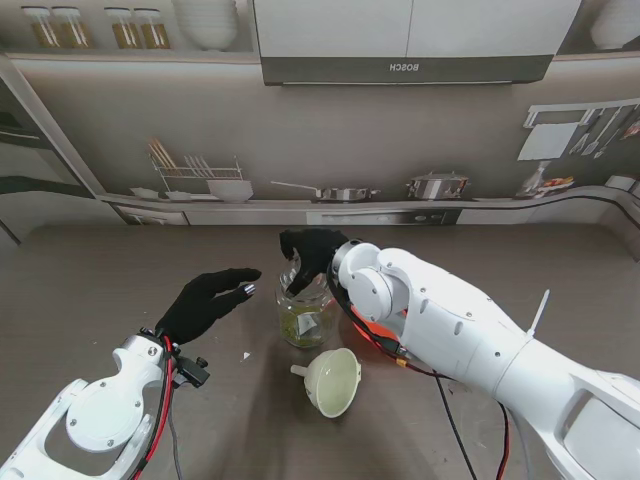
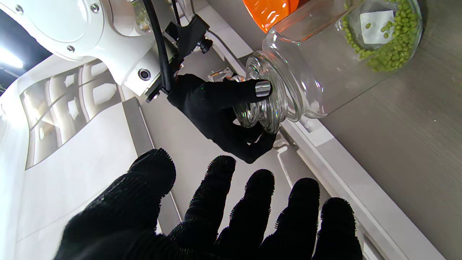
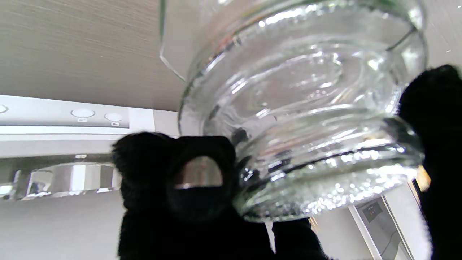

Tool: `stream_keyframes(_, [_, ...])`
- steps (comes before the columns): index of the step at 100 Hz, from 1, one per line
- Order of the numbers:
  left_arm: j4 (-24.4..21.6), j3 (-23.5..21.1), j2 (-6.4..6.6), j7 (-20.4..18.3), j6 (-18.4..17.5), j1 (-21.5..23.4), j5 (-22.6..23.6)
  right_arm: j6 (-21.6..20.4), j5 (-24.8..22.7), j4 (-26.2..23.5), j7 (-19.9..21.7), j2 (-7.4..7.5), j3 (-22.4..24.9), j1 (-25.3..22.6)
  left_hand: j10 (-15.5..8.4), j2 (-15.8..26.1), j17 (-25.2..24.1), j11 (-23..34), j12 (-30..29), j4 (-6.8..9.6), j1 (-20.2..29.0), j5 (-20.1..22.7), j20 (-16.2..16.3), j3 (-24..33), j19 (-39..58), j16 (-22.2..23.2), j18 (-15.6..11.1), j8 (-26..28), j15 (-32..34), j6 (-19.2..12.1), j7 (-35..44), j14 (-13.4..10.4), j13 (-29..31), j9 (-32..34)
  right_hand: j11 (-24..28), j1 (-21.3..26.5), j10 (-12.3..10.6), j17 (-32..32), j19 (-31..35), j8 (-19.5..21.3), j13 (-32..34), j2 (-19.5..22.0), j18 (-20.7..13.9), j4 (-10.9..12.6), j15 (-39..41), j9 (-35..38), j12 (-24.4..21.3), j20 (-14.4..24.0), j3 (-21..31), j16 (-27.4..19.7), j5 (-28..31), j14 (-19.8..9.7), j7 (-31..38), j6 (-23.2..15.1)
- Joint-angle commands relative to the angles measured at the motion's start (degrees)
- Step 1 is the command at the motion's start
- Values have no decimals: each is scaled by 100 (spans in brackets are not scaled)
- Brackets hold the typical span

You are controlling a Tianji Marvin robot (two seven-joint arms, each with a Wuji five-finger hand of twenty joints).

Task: Pour mung beans into a glass jar with a funnel

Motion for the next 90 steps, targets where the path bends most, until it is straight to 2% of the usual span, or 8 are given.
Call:
stream_keyframes(1, [-37, -9, -22, -115, 7, 16, -15, -38, -50, -59, 92, 19, -2, 34, -5, -15, -5, -11, 11, 163, -167, 65, 63, 21, -106, 69, 14, 28, 81, 7, 28, 22, 75, 5, 1288, 2340, -1259, -85, 10, 116, 92, 1226, -491, 96, 82, 584, 192, 101, 1354, -44, 928, -1449, 1153, -80])
stream_keyframes(11, [-36, -6, -21, -119, 10, 13, -18, -62, -108, -70, 89, 34, -10, 38, -12, -14, -7, -11, 11, 162, -167, 53, 63, 18, -107, 69, 20, 26, 81, 7, 22, 21, 76, 4, 1262, 2297, -1296, -213, -34, 58, 84, 1270, -428, 87, -108, 535, 131, 122, 1301, -175, 913, -1380, 1136, -163])
stream_keyframes(18, [-33, -4, -20, -125, 11, 11, -18, -98, -168, -64, 67, 41, -21, 38, 1, -12, -6, -11, 11, 162, -166, 60, 63, 16, -106, 69, 20, 28, 81, 9, 26, 22, 74, 4, 1158, 2253, -1314, -370, -79, -39, -27, 1289, -344, 87, -297, 464, 17, 134, 1262, -274, 850, -1220, 1089, -247])
stream_keyframes(36, [-33, -9, -18, -137, 15, 12, -20, -211, -423, -45, -73, 64, -72, 30, -8, -15, -3, -10, 11, 162, -171, 57, 64, 13, -105, 70, 17, 28, 81, 6, 24, 15, 73, 6, 922, 1929, -1354, -835, -120, -337, -429, 1036, -170, 112, -664, 198, -222, 207, 1444, -431, 761, -1013, 798, -397])
stream_keyframes(53, [-40, -11, -17, -142, 28, 17, -25, -272, -649, -54, -177, 92, -118, 23, -7, -13, 2, -9, 12, 162, -168, 65, 66, 12, -102, 70, 27, 29, 81, -1, 26, 18, 73, 10, 647, 1373, -1366, -1093, -129, -325, -636, 1022, -166, 313, -1017, 29, -421, 201, 1658, -589, 840, -993, 479, -473])
stream_keyframes(68, [-35, -9, -15, -154, 27, 11, -28, -293, -738, -74, -179, 116, -138, 23, -8, -9, 1, -8, 12, 163, -168, 64, 66, 11, -103, 71, 22, 29, 82, 8, 26, 15, 74, 12, 457, 1199, -1351, -1237, -200, -293, -794, 1034, -140, 378, -1350, -45, -580, 152, 1686, -719, 863, -911, 365, -478])
stream_keyframes(78, [-36, -9, -15, -157, 30, 12, -30, -303, -767, -75, -183, 125, -140, 24, -12, -12, 2, -10, 12, 162, -166, 72, 66, 7, -102, 70, 21, 30, 81, 13, 29, 17, 74, 6, 249, 1059, -1299, -1334, -249, -296, -918, 1180, -115, 559, -1617, -127, -795, 120, 1650, -806, 853, -791, 57, -438])
stream_keyframes(90, [-35, -9, -14, -162, 28, 11, -32, -309, -800, -80, -177, 138, -142, 25, -6, -10, 1, -10, 12, 162, -169, 85, 66, 5, -103, 70, 26, 32, 81, 7, 35, 16, 75, 8, 113, 983, -1267, -1441, -289, -294, -1073, 1316, -101, 635, -1775, -211, -940, 109, 1560, -853, 846, -706, -100, -406])
